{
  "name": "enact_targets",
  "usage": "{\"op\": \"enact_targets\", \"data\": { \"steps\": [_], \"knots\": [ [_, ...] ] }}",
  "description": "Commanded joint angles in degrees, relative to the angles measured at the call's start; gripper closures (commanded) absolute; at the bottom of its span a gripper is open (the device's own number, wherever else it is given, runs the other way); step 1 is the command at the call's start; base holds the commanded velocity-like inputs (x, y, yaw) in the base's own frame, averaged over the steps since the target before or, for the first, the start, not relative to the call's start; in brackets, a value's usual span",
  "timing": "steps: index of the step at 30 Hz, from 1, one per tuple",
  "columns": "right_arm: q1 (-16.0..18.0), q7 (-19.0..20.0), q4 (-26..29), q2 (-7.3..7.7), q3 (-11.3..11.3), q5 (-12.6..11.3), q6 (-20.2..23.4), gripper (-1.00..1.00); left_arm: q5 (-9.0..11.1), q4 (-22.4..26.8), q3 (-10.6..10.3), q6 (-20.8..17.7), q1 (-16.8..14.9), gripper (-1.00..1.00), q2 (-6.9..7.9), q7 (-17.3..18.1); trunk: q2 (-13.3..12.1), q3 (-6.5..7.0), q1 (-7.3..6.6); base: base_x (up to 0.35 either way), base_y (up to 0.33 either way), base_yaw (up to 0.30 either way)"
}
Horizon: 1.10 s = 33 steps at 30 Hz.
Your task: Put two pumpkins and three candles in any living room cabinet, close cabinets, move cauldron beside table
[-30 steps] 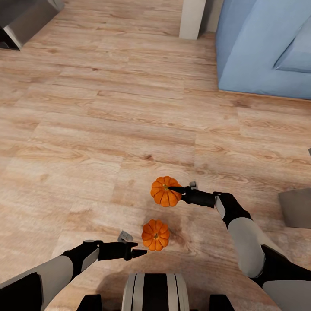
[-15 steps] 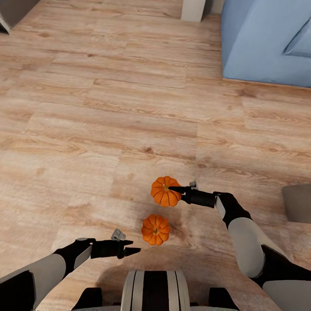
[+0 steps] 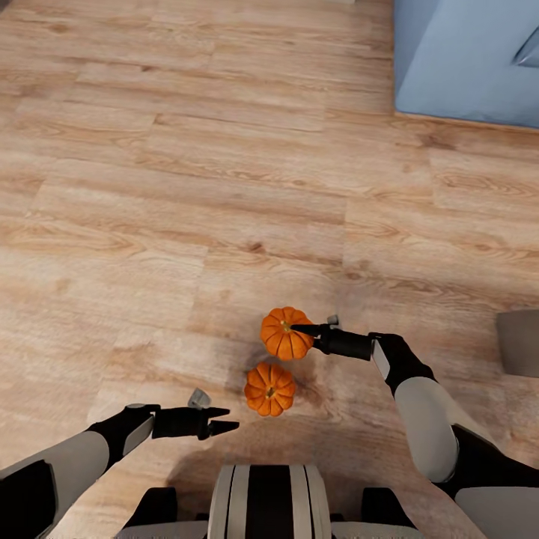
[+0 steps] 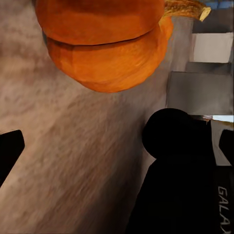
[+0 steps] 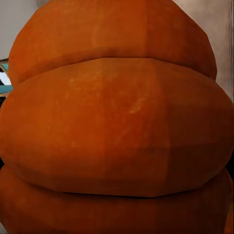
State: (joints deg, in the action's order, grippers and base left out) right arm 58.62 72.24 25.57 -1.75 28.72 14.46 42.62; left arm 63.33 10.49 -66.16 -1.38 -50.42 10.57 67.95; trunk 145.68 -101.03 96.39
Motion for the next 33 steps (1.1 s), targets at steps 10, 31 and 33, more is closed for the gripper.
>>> {"op": "enact_targets", "data": {
  "steps": [10, 31, 33],
  "knots": [
    [0.0, 0.0, 0.0, -0.01, 0.0, -0.1, 0.1, 1.00, 0.0, -0.1, 9.8, -0.1, 0.1, -1.00, -0.01, 2.4, 0.1, -2.00, 0.23, 0.000, 0.000, 0.000],
    [0.0, -4.6, 0.2, 0.10, 0.0, -0.1, 0.1, 1.00, 0.0, -0.5, 14.5, -0.4, 0.1, -1.00, -0.20, 1.8, 0.1, -1.97, 0.23, 0.000, 0.000, -0.003],
    [0.0, -6.4, 0.2, 0.05, -0.1, -0.3, 0.1, 1.00, 0.0, -0.5, 14.5, -0.5, 0.1, -1.00, -0.21, 1.8, 0.1, -1.88, 0.23, 0.000, 0.000, -0.163]
  ]
}}
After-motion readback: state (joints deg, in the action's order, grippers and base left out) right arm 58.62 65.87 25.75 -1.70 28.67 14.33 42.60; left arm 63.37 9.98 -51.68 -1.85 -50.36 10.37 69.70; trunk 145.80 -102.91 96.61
